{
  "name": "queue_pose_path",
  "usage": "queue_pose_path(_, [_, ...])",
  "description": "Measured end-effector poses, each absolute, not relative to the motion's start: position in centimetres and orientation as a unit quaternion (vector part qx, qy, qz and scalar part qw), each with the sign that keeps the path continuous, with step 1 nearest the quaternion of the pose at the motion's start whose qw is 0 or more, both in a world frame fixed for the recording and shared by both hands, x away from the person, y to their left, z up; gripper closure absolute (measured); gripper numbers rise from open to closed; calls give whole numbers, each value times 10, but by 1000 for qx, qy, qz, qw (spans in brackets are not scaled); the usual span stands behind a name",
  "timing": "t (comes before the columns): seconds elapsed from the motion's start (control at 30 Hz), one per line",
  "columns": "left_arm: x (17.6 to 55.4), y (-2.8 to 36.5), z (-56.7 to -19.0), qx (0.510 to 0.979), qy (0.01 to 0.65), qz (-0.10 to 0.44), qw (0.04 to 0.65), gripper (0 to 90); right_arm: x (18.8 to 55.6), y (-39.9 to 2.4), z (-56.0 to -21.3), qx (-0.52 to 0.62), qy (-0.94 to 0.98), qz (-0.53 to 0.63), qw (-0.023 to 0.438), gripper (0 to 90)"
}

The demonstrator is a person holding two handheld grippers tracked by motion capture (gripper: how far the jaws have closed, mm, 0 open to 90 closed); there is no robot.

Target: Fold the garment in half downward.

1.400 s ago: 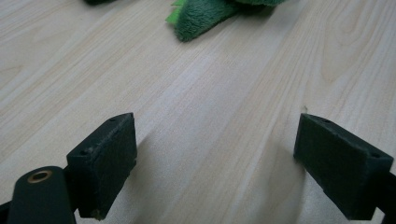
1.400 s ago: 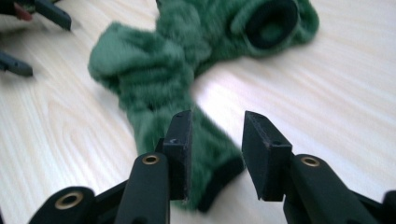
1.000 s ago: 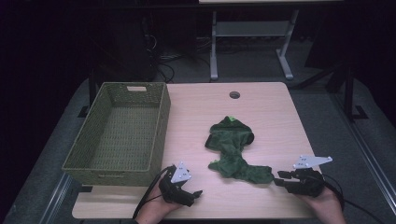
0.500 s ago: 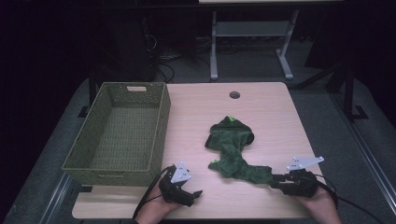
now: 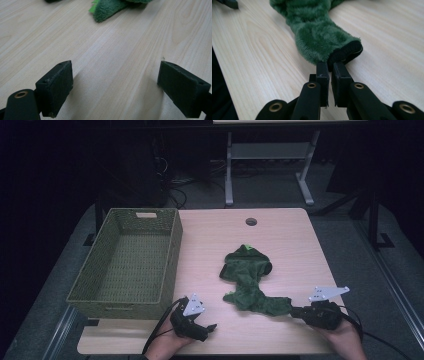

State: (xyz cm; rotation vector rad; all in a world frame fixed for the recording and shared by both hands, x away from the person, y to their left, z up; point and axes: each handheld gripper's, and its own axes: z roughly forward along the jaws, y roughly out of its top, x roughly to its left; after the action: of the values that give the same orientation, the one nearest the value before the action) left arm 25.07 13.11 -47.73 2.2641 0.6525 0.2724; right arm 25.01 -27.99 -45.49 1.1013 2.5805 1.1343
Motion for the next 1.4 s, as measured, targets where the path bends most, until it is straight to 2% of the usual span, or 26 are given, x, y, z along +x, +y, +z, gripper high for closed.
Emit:
queue_pose_path(0.9, [251, 130, -478, 884, 256, 106, 377, 125, 263, -248, -413, 297, 854, 420, 82, 853])
queue_pose_path(1.4, [251, 130, -477, 885, 254, 108, 376, 125, 274, -216, -404, 256, 863, 430, 70, 852])
